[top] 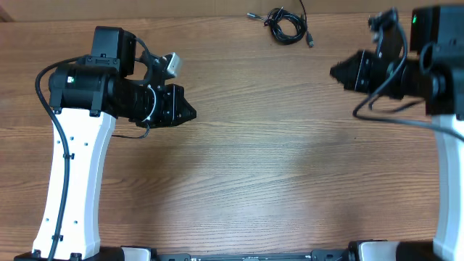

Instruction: Untangle cables

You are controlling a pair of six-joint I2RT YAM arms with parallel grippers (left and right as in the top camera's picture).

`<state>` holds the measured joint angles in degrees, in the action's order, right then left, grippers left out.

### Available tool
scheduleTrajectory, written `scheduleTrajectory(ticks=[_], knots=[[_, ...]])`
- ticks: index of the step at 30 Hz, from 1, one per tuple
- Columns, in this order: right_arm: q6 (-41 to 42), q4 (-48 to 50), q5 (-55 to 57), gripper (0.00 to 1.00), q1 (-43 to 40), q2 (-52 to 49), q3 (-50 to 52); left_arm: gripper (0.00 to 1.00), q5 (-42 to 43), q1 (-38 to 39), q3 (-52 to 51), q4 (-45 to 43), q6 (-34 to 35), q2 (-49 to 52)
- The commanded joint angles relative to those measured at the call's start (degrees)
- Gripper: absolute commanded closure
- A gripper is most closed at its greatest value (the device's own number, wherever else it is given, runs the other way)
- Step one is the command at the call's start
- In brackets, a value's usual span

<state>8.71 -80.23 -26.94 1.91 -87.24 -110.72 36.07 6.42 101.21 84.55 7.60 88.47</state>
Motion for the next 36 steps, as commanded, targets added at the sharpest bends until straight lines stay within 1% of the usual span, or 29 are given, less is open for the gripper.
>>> scheduleTrajectory(ticks=[1, 2, 3, 4, 5, 6, 7, 8, 10, 11, 12, 13, 14, 15, 16, 19, 20, 23, 28, 30, 31, 33, 36], knots=[[-1.53, -0.85, 1.99, 0.85, -0.04, -5.29, -8.04, 0.96, -4.85, 1.16, -1.73, -1.03, 5.05, 0.31], [-1.55, -0.17, 2.01, 0.76, -0.04, -6.23, -8.20, 0.96, -6.16, 1.31, -1.84, -1.05, 5.66, 0.33], [-1.75, 0.24, 2.03, 0.73, -0.04, -6.71, -8.17, 0.96, -7.13, 1.46, -1.88, -1.07, 6.08, 0.33], [-2.64, 0.68, 1.99, 0.67, -0.04, -7.43, -8.17, 0.96, -8.59, 1.64, -1.95, -1.20, 6.78, 0.35], [-3.58, 1.14, 2.01, 0.60, -0.04, -8.07, -8.17, 0.96, -9.57, 1.81, -1.97, -1.36, 7.34, 0.35], [-5.22, 1.92, 2.01, 0.49, 0.00, -8.92, -8.17, 0.95, -10.71, 1.90, -2.03, -1.75, 8.22, 0.35], [-6.14, 2.54, 1.92, 0.48, 0.02, -9.57, -8.17, 0.92, -11.58, 1.99, -2.14, -2.27, 9.09, 0.35], [-7.04, 3.43, 1.77, 0.46, 0.02, -10.58, -8.17, 0.85, -12.68, 1.99, -2.19, -2.95, 10.25, 0.35], [-7.89, 4.85, 1.81, 0.42, 0.02, -12.04, -8.17, 0.81, -14.03, 1.99, -2.19, -4.04, 12.26, 0.37], [-8.15, 5.29, 1.81, 0.38, 0.02, -12.59, -8.17, 0.77, -14.12, 1.99, -2.19, -4.33, 12.96, 0.37], [-8.74, 5.97, 1.79, 0.32, 0.02, -13.38, -8.17, 0.68, -14.10, 1.99, -2.19, -4.52, 13.51, 0.37], [-9.11, 6.60, 1.81, 0.27, 0.02, -14.10, -8.17, 0.55, -14.10, 1.99, -2.19, -4.68, 13.90, 0.37], [-9.25, 7.45, 1.81, 0.25, 0.02, -14.97, -8.17, 0.27, -14.08, 1.99, -2.19, -4.74, 13.90, 0.37], [-9.25, 8.11, 1.81, 0.25, 0.02, -15.67, -8.17, 0.09, -14.14, 1.99, -2.19, -4.79, 13.90, 0.37], [-9.27, 9.40, 1.81, 0.24, 0.04, -16.74, -8.17, 0.00, -14.23, 1.99, -2.23, -4.94, 13.88, 0.37], [-12.52, 10.93, 1.84, 0.24, 0.50, -18.73, -8.17, 0.00, -14.23, 1.99, -2.36, -5.51, 13.88, 0.37], [-13.97, 11.28, 1.81, 0.21, 0.72, -19.54, -8.15, 0.00, -14.21, 1.99, -2.38, -5.60, 13.90, 0.37], [-16.57, 13.20, 1.84, 0.19, 1.40, -21.53, -7.82, 0.00, -14.25, 1.97, -2.38, -5.86, 13.86, 0.37], [-16.76, 19.82, 1.86, 0.20, 1.79, -25.88, -7.58, 0.00, -14.23, 1.97, -2.38, -6.03, 13.86, 0.37], [-16.76, 23.87, 2.05, 0.20, 1.88, -28.15, -7.58, 0.00, -14.23, 1.97, -2.38, -5.97, 13.86, 0.37], [-16.76, 27.69, 3.02, 0.27, 1.88, -30.18, -7.58, 0.00, -14.23, 1.97, -2.38, -5.97, 13.86, 0.37], [-16.76, 33.24, 5.25, 0.64, 1.88, -33.24, -7.56, 0.00, -14.23, 1.97, -2.38, -5.97, 13.86, 0.37], [-18.05, 37.70, 6.34, 0.78, 1.88, -36.15, -7.52, 0.01, -14.23, 1.97, -2.38, -5.97, 13.86, 0.37]])
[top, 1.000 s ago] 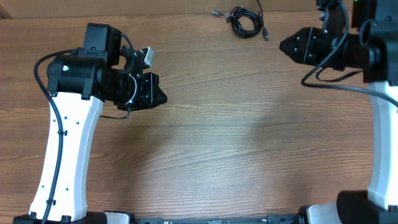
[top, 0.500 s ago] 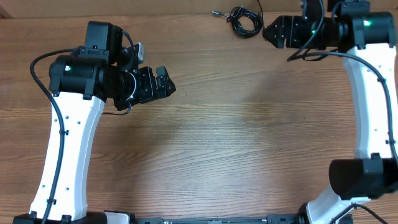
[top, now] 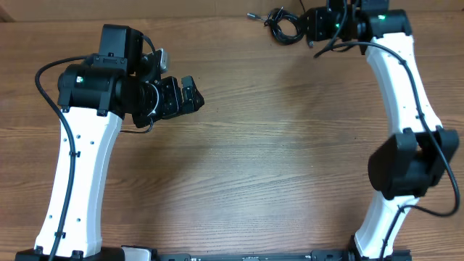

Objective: Untangle cables
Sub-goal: 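Grasp the black cable coil with the right gripper and pull it forward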

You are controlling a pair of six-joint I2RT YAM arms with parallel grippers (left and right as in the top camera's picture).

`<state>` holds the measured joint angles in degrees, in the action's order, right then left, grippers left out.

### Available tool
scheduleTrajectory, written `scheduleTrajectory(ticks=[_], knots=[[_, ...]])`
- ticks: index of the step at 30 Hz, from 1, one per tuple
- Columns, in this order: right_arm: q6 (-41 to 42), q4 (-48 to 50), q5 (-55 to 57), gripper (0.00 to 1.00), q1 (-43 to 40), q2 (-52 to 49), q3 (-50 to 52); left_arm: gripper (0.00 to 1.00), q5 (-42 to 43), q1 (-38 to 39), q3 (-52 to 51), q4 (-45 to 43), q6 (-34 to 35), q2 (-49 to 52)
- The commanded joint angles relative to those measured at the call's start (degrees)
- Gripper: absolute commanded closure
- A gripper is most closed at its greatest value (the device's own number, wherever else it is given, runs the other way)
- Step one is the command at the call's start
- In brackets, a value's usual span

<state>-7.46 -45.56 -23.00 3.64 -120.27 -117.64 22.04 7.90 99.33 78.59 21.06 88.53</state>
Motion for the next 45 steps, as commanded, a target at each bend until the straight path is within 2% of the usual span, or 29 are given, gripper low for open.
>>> scheduleTrajectory(ticks=[1, 4, 6, 7, 9, 11, 13, 15, 25, 27, 30, 31, 35, 36, 38, 39, 42, 45], knots=[[-2.38, 4.31, 2.40, 0.81, 0.17, -4.07, -0.59, 0.00, -0.20, 0.48, -0.50, 0.00, 0.39, 0.31], [-3.58, 7.91, 2.40, 0.88, 0.59, -7.50, -0.57, 0.01, -0.20, 0.48, -0.50, 0.00, 0.39, 0.31], [-3.72, 9.70, 2.40, 0.88, 0.87, -9.55, -0.55, 0.01, -0.20, 0.48, -0.50, 0.00, 0.39, 0.31], [-4.13, 10.40, 2.38, 0.84, 1.05, -10.40, -0.55, 0.00, -0.20, 0.48, -0.50, 0.00, 0.39, 0.31], [-5.07, 11.52, 2.38, 0.64, 1.46, -12.11, -0.50, 0.00, -0.20, 0.48, -0.50, 0.00, 0.39, 0.31], [-5.05, 12.90, 2.38, 0.49, 1.95, -14.03, -0.44, 0.00, -0.20, 0.48, -0.50, 0.00, 0.39, 0.31], [-5.05, 14.69, 2.40, 0.42, 2.54, -16.13, -0.44, 0.01, -0.20, 0.48, -0.50, 0.00, 0.39, 0.31], [-5.05, 16.02, 2.40, 0.39, 2.80, -17.55, -0.44, 0.01, -0.20, 0.48, -0.50, 0.00, 0.39, 0.31], [-5.84, 26.49, 3.04, 0.40, 3.06, -25.35, -0.44, 0.00, -0.20, 0.48, -0.50, 0.00, 0.39, 0.31], [-6.58, 27.47, 3.96, 0.45, 3.06, -25.55, -0.44, 0.01, -0.20, 0.48, -0.50, 0.00, 0.39, 0.31], [-6.56, 27.71, 4.98, 0.66, 3.06, -25.57, -0.44, 0.00, -0.20, 0.48, -0.50, 0.00, 0.39, 0.31], [-6.56, 27.56, 4.98, 0.69, 3.04, -25.57, -0.44, 0.01, -0.20, 0.48, -0.50, 0.00, 0.39, 0.31], [-6.58, 28.06, 5.01, 0.71, 2.99, -25.59, -0.44, 0.00, -0.20, 0.48, -0.50, 0.00, 0.39, 0.31], [-6.56, 28.74, 5.01, 0.70, 2.99, -25.59, -0.44, 0.00, -0.20, 0.48, -0.50, 0.02, 0.39, 0.31], [-6.56, 30.45, 4.98, 0.53, 2.99, -25.57, -0.44, 0.00, -0.20, 0.48, -0.50, 0.00, 0.39, 0.31], [-6.56, 31.04, 4.98, 0.49, 2.99, -25.57, -0.44, 0.01, -0.20, 0.48, -0.50, 0.00, 0.39, 0.31], [-6.54, 31.87, 4.96, 0.43, 2.99, -25.57, -0.44, 0.01, -0.20, 0.48, -0.50, 0.00, 0.39, 0.31], [-6.58, 31.85, 5.01, 0.43, 2.99, -25.59, -0.44, 0.01, -0.20, 0.48, -0.50, 0.00, 0.39, 0.31]])
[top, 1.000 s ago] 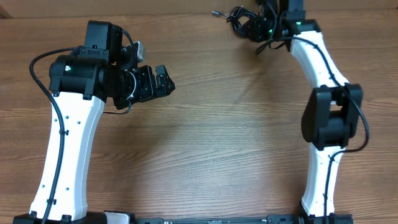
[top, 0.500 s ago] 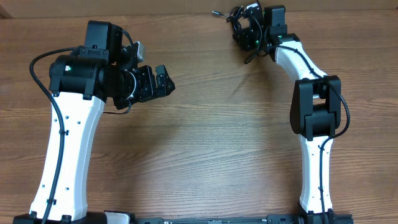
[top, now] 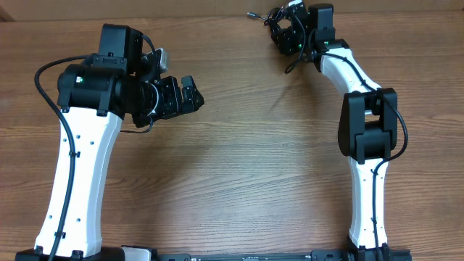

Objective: Untangle cables
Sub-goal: 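Grasp the black cable coil with the right gripper and pull it forward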

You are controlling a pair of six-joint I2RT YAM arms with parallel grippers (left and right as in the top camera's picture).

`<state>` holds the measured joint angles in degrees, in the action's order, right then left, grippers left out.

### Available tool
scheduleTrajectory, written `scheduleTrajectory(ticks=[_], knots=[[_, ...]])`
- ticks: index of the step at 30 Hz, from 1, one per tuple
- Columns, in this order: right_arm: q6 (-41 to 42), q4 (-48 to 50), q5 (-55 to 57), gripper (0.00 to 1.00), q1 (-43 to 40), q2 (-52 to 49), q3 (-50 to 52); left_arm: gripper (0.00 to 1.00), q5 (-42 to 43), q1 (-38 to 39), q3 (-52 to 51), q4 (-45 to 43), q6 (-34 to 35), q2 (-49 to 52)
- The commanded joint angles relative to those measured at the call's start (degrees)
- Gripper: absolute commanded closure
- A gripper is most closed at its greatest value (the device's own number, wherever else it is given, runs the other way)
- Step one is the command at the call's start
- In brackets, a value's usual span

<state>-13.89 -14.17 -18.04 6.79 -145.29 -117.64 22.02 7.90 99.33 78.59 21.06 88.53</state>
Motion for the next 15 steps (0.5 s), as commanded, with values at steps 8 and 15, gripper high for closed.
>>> scheduleTrajectory(ticks=[8, 15], knots=[[-10.62, 1.09, 0.48, 0.44, -0.15, -3.87, -0.44, 0.01, -0.17, 0.48, -0.50, 0.00, 0.39, 0.31], [-9.57, 1.16, 1.44, 0.96, -0.15, -5.01, -0.55, 0.00, -0.17, 0.48, -0.50, 0.00, 0.39, 0.31]])
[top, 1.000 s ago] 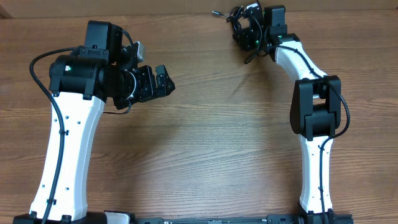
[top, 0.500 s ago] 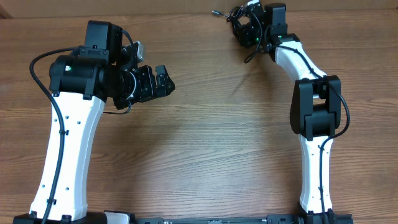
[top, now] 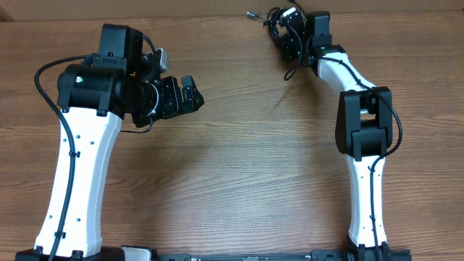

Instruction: Untangle cables

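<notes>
A tangle of thin black cables (top: 275, 17) lies at the far edge of the wooden table (top: 254, 167), with a small plug end (top: 251, 14) sticking out to its left. My right gripper (top: 287, 32) is stretched out to the tangle and sits right on it. Its dark fingers blend with the cables, so their state is unclear. A thin dark strand (top: 291, 71) runs down just below that gripper. My left gripper (top: 192, 94) hovers over the left part of the table, far from the cables, with its fingers apart and nothing between them.
The white left arm (top: 80, 167) stands along the left side. The right arm's links (top: 366, 145) run up the right half of the table. The table's far edge (top: 217, 14) lies just behind the cables.
My right gripper has shifted slightly up and left, further onto the cable tangle. The left arm has not moved.
At first both grippers hung at the sides, the left one shut, and the cables lay untouched at the far edge. Then the left gripper was open and the right arm had reached beside the tangle. After that the right gripper was on the tangle, where it remains.
</notes>
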You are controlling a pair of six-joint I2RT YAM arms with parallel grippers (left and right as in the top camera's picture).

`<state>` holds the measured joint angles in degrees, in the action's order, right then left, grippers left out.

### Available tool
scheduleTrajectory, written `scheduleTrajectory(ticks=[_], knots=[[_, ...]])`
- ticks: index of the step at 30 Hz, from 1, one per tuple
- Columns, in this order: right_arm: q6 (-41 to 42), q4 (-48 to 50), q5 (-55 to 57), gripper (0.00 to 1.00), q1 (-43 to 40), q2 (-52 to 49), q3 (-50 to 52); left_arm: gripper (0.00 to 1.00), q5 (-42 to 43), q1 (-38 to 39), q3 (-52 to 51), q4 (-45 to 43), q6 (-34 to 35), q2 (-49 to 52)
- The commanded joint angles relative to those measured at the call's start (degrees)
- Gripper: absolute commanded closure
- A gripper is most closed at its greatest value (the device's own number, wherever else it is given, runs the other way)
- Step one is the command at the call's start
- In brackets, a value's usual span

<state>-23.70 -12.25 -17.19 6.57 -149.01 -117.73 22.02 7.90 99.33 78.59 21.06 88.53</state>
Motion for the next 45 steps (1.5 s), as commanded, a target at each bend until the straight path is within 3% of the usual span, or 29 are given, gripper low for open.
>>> scheduleTrajectory(ticks=[1, 3, 7, 12, 16, 22, 27, 36, 45], knots=[[1.31, -1.03, 0.44, 0.96, 0.07, -0.87, -0.50, 0.00, -0.17, 0.48, -0.50, 0.00, 0.39, 0.31], [3.91, -2.71, 0.04, 0.96, 0.07, 0.70, -0.50, 0.00, -0.17, 0.48, -0.50, 0.00, 0.39, 0.31], [5.46, -10.82, -11.61, 0.96, 0.07, 7.06, -0.50, 0.00, -0.17, 0.48, -0.50, 0.00, 0.39, 0.31], [18.27, -23.30, -21.84, 0.96, 0.15, 14.93, -0.50, 0.00, -0.17, 0.48, -0.50, 0.00, 0.39, 0.31], [20.94, -35.65, -30.08, 0.96, 0.31, 17.14, -0.50, 0.00, -0.17, 0.48, -0.50, 0.00, 0.39, 0.31], [20.68, -53.09, -30.14, 0.96, 2.12, 17.11, 0.15, 0.00, -0.17, 0.48, -0.50, 0.00, 0.39, 0.31], [20.72, -61.42, -29.83, 0.96, 4.81, 17.11, 0.37, 0.00, -0.17, 0.48, -0.50, 0.00, 0.39, 0.31], [20.72, -63.45, -29.79, 0.96, 12.92, 17.11, 0.37, 0.01, -0.17, 0.48, -0.50, 0.00, 0.39, 0.31], [20.96, -61.40, -22.77, 0.96, 19.41, 17.11, 0.39, 0.01, -0.17, 0.39, -0.50, 0.00, 0.39, 0.31]])
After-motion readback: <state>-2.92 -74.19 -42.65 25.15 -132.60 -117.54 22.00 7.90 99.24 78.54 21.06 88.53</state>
